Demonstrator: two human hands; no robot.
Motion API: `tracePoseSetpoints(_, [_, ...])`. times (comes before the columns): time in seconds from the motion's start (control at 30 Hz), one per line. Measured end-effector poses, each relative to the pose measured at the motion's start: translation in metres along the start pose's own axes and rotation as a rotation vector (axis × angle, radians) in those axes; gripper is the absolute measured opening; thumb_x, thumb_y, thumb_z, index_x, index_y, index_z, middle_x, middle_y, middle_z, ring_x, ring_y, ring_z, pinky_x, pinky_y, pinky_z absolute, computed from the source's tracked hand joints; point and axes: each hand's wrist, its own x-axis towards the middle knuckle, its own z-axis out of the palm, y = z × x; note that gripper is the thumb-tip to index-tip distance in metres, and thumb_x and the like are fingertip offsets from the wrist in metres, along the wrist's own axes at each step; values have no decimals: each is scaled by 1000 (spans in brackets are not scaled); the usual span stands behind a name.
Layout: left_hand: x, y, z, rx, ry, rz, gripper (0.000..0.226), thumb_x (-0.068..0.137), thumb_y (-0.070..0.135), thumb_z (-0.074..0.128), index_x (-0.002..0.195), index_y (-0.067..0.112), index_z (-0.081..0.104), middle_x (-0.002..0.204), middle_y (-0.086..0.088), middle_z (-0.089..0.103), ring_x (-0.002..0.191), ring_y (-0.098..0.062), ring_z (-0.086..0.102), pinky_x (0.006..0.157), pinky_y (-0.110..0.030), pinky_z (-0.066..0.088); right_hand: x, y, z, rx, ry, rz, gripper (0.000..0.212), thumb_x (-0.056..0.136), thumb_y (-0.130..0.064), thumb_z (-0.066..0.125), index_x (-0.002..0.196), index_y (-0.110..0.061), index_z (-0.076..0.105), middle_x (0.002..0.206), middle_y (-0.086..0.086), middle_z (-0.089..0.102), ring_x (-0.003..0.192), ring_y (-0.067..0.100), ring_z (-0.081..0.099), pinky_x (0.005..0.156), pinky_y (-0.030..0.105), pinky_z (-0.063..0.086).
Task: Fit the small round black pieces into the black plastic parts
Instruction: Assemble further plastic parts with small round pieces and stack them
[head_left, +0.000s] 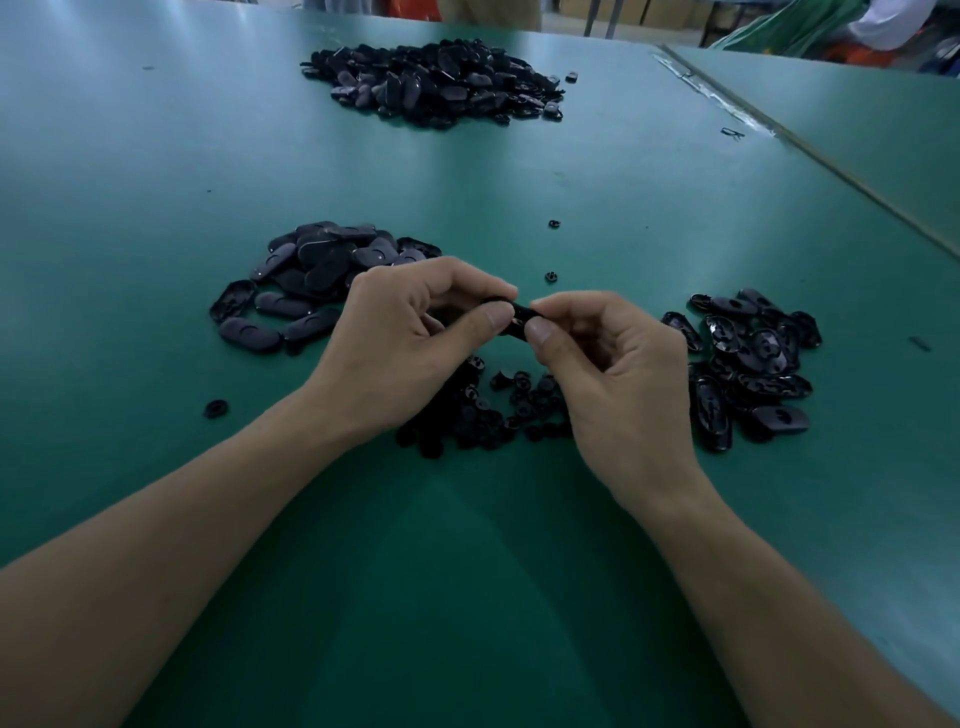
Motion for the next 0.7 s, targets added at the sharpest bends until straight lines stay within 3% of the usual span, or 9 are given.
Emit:
tracePoseSetpoints(0.2, [0,0,1,-48,0,-28,12,91,10,71,97,20,73,86,5,77,78,-9,74,74,-31,60,-1,1,0,-102,25,-26,15,89,-18,72,91,-32,70,83,-11,70,76,6,64,68,14,45])
tracePoseSetpoints(0.3, [0,-1,0,-44,6,-35,11,92,10,70,98,19,73,85,7,76,77,-6,72,71,-23,56,-2,1,0,-111,19,-6,15,89,-19,72,89,-34,69,74,-16,68,68,2,60,64,11,42])
tracePoseSetpoints(0.47, [0,-1,-1,12,-5,0,17,89,10,74,104,17,75,87,6,75,74,-13,70,63,-25,55,-1,0,2,-138,29,-9,14,91,-16,70,90,-30,67,76,-16,68,74,3,64,68,12,44])
tracePoseSetpoints(0.6, [1,-2,-2,18,52,15,24,88,10,76,107,25,71,79,22,69,68,-1,65,61,-14,47,-3,0,2,-217,58,-25,16,91,-16,69,103,-28,68,80,-18,68,77,2,63,69,12,45])
tracePoseSetpoints(0.7, [3,-3,-3,20,139,1,24,88,10,75,104,27,70,74,19,67,65,2,62,61,-11,43,-5,2,4,-404,3,-44,26,88,-28,73,113,-25,67,92,-16,60,89,1,56,80,13,43])
